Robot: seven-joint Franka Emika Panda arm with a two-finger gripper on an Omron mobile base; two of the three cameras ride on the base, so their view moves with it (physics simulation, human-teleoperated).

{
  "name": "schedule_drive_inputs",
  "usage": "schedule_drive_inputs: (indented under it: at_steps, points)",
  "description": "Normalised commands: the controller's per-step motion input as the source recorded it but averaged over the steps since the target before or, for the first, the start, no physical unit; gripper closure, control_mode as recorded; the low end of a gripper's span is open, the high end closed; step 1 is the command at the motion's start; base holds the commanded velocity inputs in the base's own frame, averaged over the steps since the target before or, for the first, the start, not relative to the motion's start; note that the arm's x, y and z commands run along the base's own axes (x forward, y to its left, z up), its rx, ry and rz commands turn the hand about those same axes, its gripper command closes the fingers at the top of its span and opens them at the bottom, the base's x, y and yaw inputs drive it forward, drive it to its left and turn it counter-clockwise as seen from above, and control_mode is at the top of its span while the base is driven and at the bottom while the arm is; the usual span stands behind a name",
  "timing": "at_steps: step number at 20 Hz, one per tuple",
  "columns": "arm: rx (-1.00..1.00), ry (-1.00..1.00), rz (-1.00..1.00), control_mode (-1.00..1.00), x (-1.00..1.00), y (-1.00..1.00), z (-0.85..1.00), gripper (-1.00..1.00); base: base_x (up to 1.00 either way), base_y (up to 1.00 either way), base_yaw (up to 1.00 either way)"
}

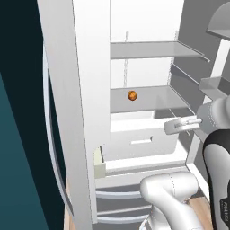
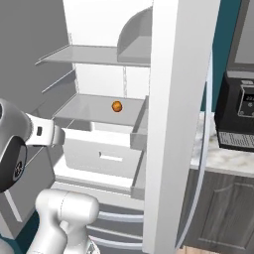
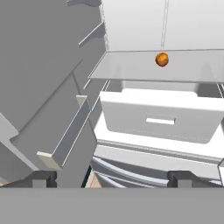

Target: Retrieve the apple and peach from the fridge and place them into the bowl on the dining table.

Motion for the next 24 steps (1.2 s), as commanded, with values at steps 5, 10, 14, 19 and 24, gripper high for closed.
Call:
schedule_drive_inputs:
  at_steps: [5, 10, 14, 19, 24]
  points:
    - [0.0, 0.0, 0.0, 1.0, 0.0, 0.0, 0.0, -1.0, 0.2, -0.07, 0.0]
    - [0.0, 0.0, 0.0, 1.0, 0.0, 0.0, 0.0, -1.0, 0.32, -0.12, 0.0]
    - [0.0, 0.0, 0.0, 1.0, 0.0, 0.0, 0.0, -1.0, 0.33, -0.09, 0.0]
    - [0.0, 0.0, 0.0, 1.0, 0.0, 0.0, 0.0, -1.0, 0.38, 0.0, 0.0]
    - [0.0, 0.0, -0.03, -1.0, 0.12, -0.04, 0.0, -1.0, 0.21, -0.02, -0.01]
